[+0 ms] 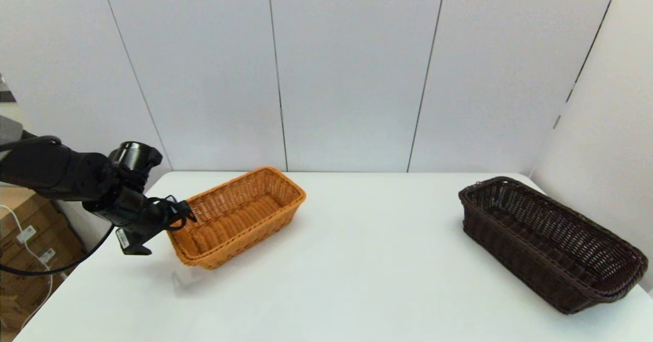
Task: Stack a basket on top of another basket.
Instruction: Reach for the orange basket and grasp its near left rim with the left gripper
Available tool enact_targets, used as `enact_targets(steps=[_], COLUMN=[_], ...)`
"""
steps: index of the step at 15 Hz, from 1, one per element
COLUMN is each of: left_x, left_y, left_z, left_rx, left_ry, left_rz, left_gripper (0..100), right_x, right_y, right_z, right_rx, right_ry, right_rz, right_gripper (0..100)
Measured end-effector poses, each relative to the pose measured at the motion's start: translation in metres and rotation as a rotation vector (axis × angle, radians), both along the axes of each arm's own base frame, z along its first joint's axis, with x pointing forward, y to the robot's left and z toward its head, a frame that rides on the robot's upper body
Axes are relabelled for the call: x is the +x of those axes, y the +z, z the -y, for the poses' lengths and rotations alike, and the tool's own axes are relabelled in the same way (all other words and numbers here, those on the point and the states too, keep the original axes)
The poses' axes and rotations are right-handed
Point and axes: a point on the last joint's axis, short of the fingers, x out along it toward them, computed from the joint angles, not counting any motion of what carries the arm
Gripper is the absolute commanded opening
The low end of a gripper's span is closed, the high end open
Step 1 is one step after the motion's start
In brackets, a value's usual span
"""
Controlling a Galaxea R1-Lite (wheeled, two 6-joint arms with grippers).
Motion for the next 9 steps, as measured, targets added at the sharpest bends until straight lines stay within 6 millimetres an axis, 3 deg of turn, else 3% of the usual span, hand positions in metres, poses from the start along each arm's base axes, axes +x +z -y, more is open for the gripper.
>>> enact_targets(steps=[9], left_x=[0.014], left_y=[-0.031], left_z=[0.012], left_rx=[-0.011], left_ry=[-0.018], left_rz=[-0.118], left_gripper=[100], right_x=[0.000], right_y=[0.000], right_z=[0.000], right_rx=[-0.001], right_ry=[0.000], right_rz=[0.000], right_gripper=[100])
